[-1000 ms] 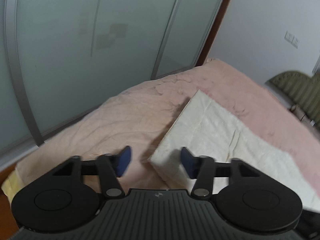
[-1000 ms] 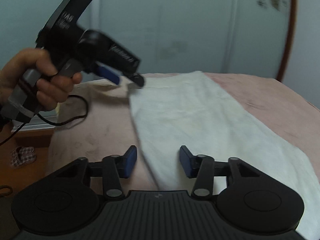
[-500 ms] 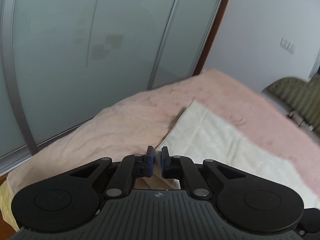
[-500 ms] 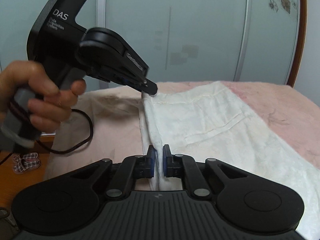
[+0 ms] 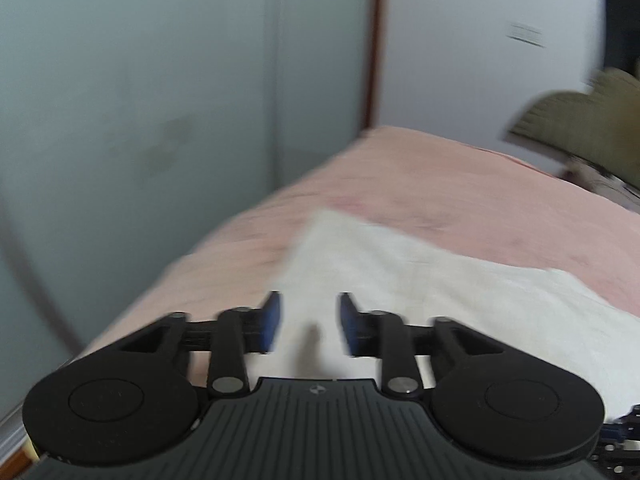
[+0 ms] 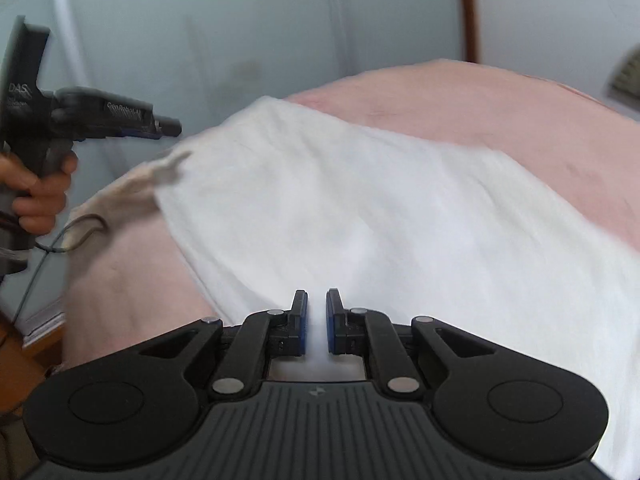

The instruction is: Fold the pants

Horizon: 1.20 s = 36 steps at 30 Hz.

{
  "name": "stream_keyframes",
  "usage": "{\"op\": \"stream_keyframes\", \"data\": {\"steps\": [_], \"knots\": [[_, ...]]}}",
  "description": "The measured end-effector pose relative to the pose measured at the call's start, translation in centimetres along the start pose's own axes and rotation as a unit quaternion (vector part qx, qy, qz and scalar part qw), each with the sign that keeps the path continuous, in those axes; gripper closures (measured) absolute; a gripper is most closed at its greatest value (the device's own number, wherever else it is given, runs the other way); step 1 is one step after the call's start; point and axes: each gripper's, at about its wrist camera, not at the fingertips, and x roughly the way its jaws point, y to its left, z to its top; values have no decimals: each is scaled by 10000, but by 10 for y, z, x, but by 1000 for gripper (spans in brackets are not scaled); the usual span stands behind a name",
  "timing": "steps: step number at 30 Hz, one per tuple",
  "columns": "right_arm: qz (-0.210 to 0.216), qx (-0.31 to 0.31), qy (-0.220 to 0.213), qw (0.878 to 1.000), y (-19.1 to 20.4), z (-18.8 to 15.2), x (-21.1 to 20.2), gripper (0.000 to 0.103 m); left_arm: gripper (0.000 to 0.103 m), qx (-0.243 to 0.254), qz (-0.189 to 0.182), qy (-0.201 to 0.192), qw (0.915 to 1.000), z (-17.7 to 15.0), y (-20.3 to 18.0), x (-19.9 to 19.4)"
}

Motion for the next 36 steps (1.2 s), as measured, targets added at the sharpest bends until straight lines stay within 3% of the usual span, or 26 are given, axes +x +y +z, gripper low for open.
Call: {"op": "stream_keyframes", "data": {"steps": [3,5,7,9,13,14,16,18,19,21,26,28,29,30,32,34,36], "knots": [[-57,596,-534,9968,-20,-13,-44,94,50,527,-588,-13,9969,-3,-52,4],[-583,1038,-915,9887,-42,-26,-83,93,44,955,-1006,-9,9903,-9,-90,5],[-1356,1695,-1196,9688,-74,-45,-124,93,41,1301,-1353,-7,9822,-18,-124,6],[-2066,2523,-1389,9351,-106,-73,-167,92,40,1633,-1659,18,9725,-30,-156,8],[-3313,3833,-1680,8456,-142,-136,-248,92,38,2016,-2059,34,9576,-49,-198,5],[-3544,4001,-1689,8281,-145,-148,-262,90,36,2087,-2129,25,9545,-53,-206,4],[-3807,4450,-1697,7926,-151,-174,-287,78,35,2209,-2201,10,9501,-58,-217,3],[-3686,4932,-1899,7647,-155,-195,-300,47,35,2272,-2223,23,9481,-61,-226,4],[-3568,5076,-2045,7571,-151,-201,-299,42,35,2271,-2244,32,9477,-61,-228,5],[-3387,5182,-2252,7524,-156,-211,-298,42,35,2234,-2290,68,9474,-60,-235,5],[-3502,5115,-2624,7395,-178,-209,-289,43,31,2144,-2516,158,9437,-56,-247,2],[-3596,5207,-2759,7235,-197,-205,-292,57,30,2117,-2588,227,9422,-57,-254,3],[-3622,5254,-2810,7168,-206,-206,-292,72,30,2112,-2636,262,9408,-57,-257,4],[-3617,5309,-2863,7109,-217,-207,-289,79,30,2113,-2683,292,9394,-57,-260,5],[-3521,5413,-2985,7028,-227,-209,-288,85,30,2103,-2769,366,9369,-58,-266,8],[-3693,5162,-2950,7142,-224,-200,-287,87,30,1980,-2908,501,9347,-55,-269,13],[-4242,4404,-2662,7452,-209,-175,-281,88,29,1554,-3196,822,9311,-50,-270,20]]}}
